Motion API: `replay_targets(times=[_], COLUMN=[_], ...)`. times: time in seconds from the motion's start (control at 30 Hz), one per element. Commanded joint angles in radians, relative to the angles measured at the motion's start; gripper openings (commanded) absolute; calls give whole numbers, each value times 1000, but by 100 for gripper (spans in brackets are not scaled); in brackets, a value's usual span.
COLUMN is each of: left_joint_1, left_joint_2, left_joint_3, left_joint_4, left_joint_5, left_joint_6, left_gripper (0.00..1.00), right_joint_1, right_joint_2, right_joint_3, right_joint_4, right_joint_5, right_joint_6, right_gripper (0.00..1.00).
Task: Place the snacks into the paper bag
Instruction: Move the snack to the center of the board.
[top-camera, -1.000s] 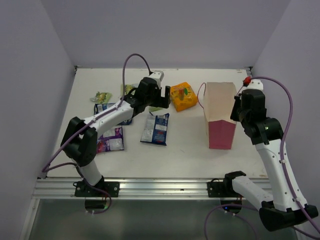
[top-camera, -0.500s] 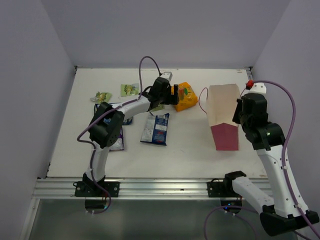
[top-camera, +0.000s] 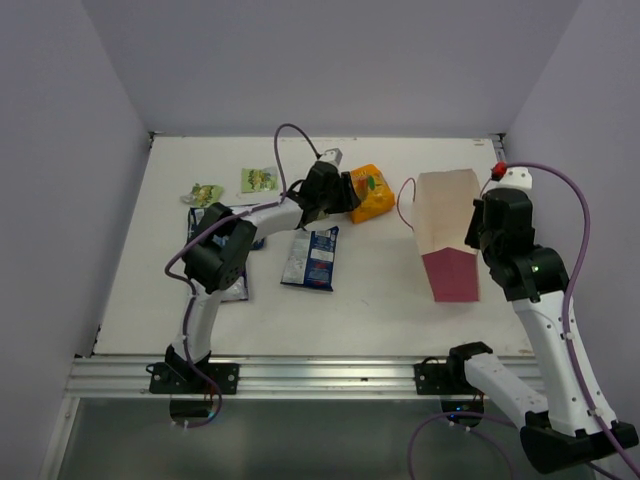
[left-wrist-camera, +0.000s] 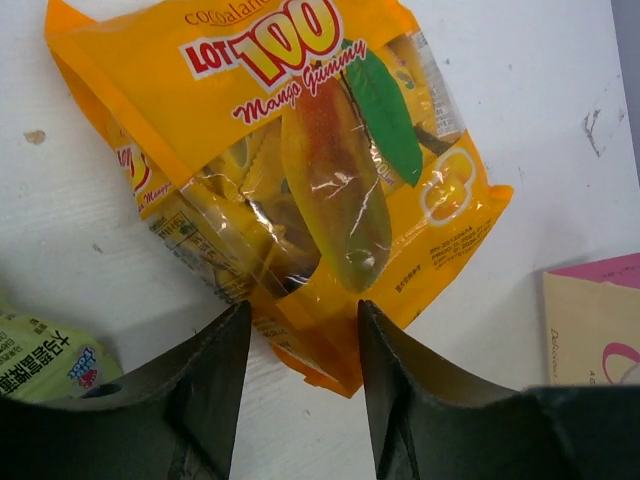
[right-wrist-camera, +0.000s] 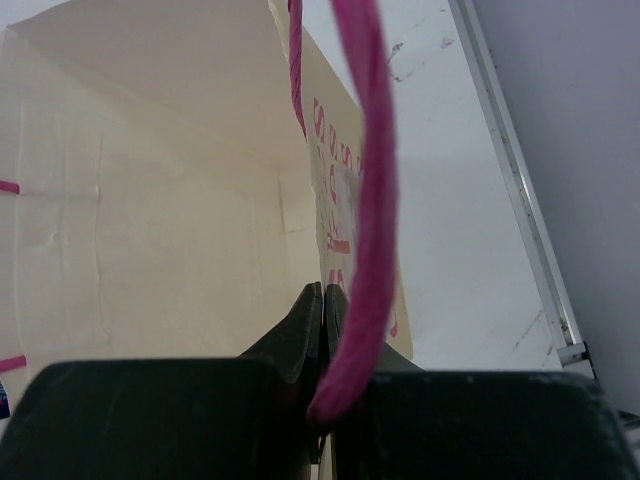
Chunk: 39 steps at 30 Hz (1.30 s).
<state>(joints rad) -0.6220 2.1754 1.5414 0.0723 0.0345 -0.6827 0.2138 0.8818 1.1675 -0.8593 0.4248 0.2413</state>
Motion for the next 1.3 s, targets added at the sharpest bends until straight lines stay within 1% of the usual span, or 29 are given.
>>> replay_targets(times=[0.0,0.03,0.07,0.1,0.13,0.27,0.33,0.43,0.6,0.63,0.77,0.87,0.93,0.97,1.03,1.17,1.23,1.27], left_joint_1=[5,7,5,5,5,-2,-13,-57,-93,-103,-143,-180,-191,-191,-191,-191,-189,-188], left_joint_2=[-12,-15,-19,-23,-29,-98,-127,-195,-262,-287,-342,-359,-370,-374,-402,-460,-471,-470], left_joint_3=[-50,-58,-66,-87,-99,-211,-251,-337,-434,-447,-524,-530,-530,-535,-547,-631,-635,-609], left_joint_4=[80,81,86,87,90,148,167,221,205,196,201,176,132,114,61,61,45,23], left_joint_5=[45,51,57,74,82,123,128,117,93,84,45,47,65,74,59,48,53,39], left_joint_6=[-28,-28,-28,-28,-28,-73,-95,-133,-135,-133,-140,-115,-86,-48,-17,-29,-8,11], left_gripper=[48,40,35,31,23,12,11,10,7,4,3,3,0,0,0,0,0,0], right_joint_1=[4,4,4,2,4,4,4,4,6,4,6,6,6,7,9,10,10,10], right_joint_2=[-18,-20,-21,-27,-30,-49,-60,-73,-98,-102,-127,-133,-136,-136,-142,-147,-145,-145], right_joint_3=[-3,-3,-2,-3,-2,-8,-9,-12,-15,-22,-34,-35,-37,-38,-43,-49,-48,-48], right_joint_4=[46,45,45,43,42,43,45,48,42,42,49,51,49,48,49,59,59,57], right_joint_5=[5,3,3,5,8,9,6,3,3,5,9,8,0,-1,-4,-14,-20,-20], right_joint_6=[-10,-8,-10,-10,-11,-11,-10,-8,-13,-14,-11,-8,-8,-10,-8,-5,-4,-5], right_gripper=[0,0,0,0,0,0,0,0,0,0,0,0,0,0,0,0,0,0])
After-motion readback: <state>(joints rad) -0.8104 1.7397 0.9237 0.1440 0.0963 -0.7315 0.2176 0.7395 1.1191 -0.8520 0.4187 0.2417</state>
